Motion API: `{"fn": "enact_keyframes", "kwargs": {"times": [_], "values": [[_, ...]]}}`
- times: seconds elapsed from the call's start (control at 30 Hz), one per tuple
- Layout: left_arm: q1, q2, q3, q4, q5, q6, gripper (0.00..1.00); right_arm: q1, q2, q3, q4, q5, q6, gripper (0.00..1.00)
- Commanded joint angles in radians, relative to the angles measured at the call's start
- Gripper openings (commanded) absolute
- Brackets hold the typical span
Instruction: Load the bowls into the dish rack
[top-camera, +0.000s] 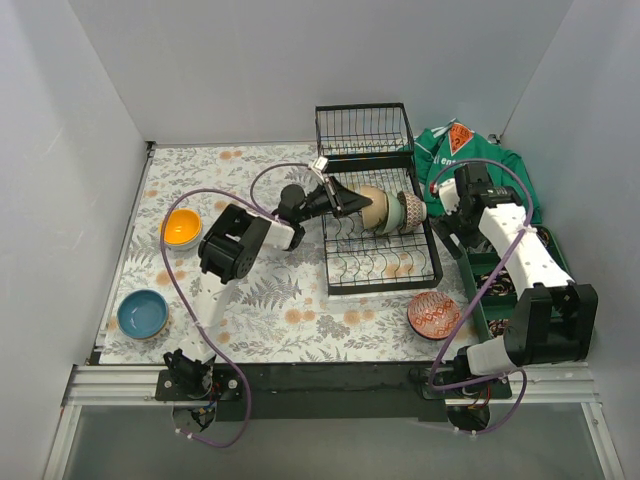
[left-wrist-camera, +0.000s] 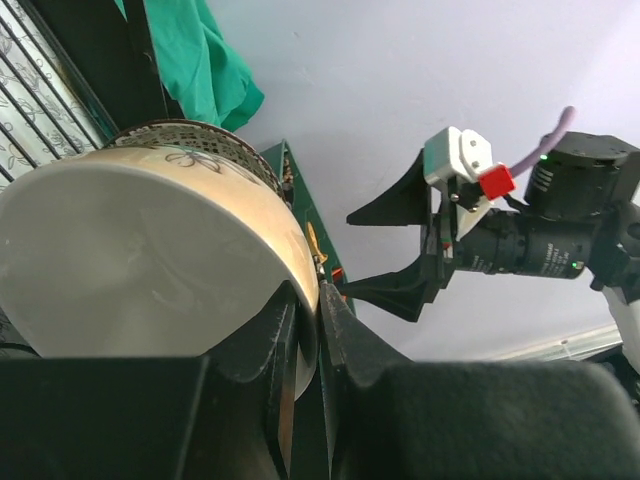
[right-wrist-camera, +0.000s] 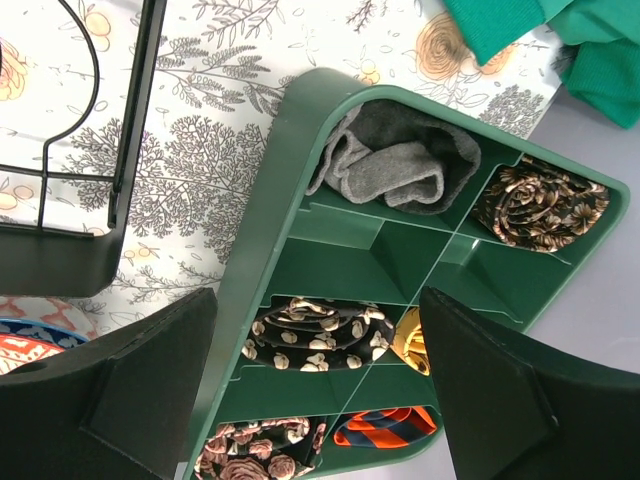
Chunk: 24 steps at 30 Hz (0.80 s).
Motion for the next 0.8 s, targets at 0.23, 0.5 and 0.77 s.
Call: {"fn": "enact_keyframes", "kwargs": {"times": [0.23,0.5,0.77], "values": [[-0.019,0.099,-0.024,0.405,-0.065,-0.544,0.0,0.015,0.064,0.043,-0.013,0.017,-0.018,0.9],[-0.015,0.047,-0.084,0.327,-0.035,-0.466,0.31,0.041,0.073,0.056,-0.004,0.021,-0.018,0.9],[0.008,-0.114,-0.184,0.075,0.019,-0.184,0.4,0.048,0.068,0.059,0.016,-0.002,-0.011,0.9]]}}
